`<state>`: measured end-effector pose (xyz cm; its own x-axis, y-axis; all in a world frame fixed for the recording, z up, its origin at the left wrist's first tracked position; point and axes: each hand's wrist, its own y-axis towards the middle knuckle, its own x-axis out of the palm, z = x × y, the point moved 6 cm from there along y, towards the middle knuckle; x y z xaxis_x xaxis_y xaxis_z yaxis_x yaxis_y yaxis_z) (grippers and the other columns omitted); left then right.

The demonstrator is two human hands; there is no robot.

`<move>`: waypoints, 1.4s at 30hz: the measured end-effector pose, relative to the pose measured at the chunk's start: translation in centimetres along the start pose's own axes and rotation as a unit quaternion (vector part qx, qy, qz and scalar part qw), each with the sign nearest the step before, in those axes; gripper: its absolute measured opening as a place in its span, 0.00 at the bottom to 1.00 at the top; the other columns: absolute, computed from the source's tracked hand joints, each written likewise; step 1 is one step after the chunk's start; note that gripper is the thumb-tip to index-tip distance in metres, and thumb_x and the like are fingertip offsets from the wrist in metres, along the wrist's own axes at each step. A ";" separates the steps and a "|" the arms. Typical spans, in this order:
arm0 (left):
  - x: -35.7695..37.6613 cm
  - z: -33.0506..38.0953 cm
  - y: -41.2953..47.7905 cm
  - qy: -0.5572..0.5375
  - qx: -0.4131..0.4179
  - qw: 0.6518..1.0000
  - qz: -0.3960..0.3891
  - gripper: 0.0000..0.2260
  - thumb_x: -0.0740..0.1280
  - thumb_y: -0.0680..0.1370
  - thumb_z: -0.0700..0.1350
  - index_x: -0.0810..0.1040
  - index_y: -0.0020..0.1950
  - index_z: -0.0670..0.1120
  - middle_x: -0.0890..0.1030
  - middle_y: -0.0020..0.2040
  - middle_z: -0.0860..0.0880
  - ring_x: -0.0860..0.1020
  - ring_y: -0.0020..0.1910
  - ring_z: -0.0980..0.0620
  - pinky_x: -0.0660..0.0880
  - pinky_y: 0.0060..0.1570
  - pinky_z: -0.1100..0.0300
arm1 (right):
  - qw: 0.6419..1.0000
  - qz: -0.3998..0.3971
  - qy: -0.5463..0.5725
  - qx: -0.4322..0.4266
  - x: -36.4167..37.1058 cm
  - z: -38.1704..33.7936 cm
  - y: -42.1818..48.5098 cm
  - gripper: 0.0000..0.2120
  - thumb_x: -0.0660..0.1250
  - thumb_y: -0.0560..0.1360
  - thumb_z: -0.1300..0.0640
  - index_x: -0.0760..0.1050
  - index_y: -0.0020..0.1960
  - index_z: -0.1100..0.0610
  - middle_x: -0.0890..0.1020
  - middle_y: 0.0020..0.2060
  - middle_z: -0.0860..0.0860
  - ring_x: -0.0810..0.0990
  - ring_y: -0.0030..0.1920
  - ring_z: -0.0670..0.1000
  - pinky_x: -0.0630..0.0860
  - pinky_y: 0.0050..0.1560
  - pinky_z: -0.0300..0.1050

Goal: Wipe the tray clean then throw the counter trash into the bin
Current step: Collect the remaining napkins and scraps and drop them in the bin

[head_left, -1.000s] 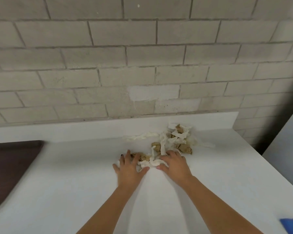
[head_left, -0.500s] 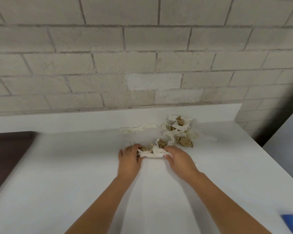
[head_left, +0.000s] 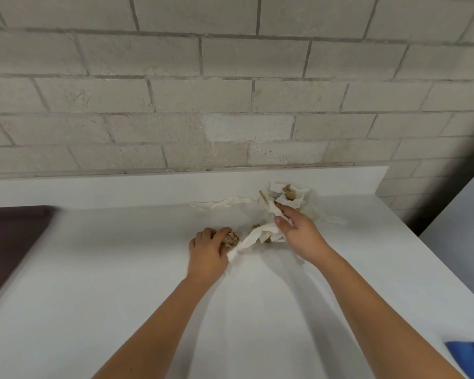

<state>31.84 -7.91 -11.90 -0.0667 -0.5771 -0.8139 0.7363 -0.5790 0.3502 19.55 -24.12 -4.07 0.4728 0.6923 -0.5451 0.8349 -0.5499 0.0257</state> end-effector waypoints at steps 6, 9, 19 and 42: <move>1.1 2.1 0.9 0.097 -0.026 0.991 -0.087 0.36 0.54 0.66 0.74 0.73 0.64 0.51 0.71 0.62 0.46 0.69 0.61 0.44 0.64 0.59 0.50 | 0.992 0.038 0.121 0.023 -0.9 -0.6 0.7 0.14 0.55 0.81 0.58 0.74 0.63 0.54 0.80 0.55 0.50 0.78 0.58 0.51 0.74 0.59 0.45; 1.9 2.5 1.7 0.100 -0.032 0.987 -0.124 0.28 0.62 0.74 0.64 0.73 0.65 0.45 0.70 0.63 0.46 0.68 0.62 0.44 0.64 0.58 0.53 | 0.990 0.049 0.131 0.021 -1.4 -0.7 1.2 0.17 0.56 0.79 0.56 0.73 0.65 0.53 0.80 0.58 0.51 0.78 0.58 0.52 0.73 0.63 0.55; 0.8 3.6 2.7 0.052 0.063 0.977 -0.198 0.16 0.65 0.75 0.45 0.72 0.62 0.43 0.77 0.50 0.42 0.77 0.48 0.43 0.71 0.44 0.57 | 0.976 0.104 0.186 0.048 -2.6 -1.3 1.7 0.17 0.52 0.77 0.62 0.75 0.59 0.52 0.80 0.46 0.48 0.77 0.41 0.45 0.69 0.36 0.39; -6.8 -4.0 6.5 -0.252 -0.239 0.936 -0.055 0.04 0.63 0.75 0.42 0.68 0.43 0.46 0.71 0.37 0.49 0.70 0.35 0.50 0.66 0.33 0.59 | 0.972 -0.001 -0.234 0.004 5.7 -2.5 6.0 0.31 0.53 0.74 0.31 0.66 0.64 0.53 0.80 0.47 0.52 0.79 0.50 0.56 0.69 0.41 0.46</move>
<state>39.73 -5.49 -5.96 -0.3807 -0.7968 -0.4693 0.9152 -0.3973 -0.0680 27.95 -22.28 -4.95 0.2894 0.4070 -0.8664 0.8325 -0.5538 0.0179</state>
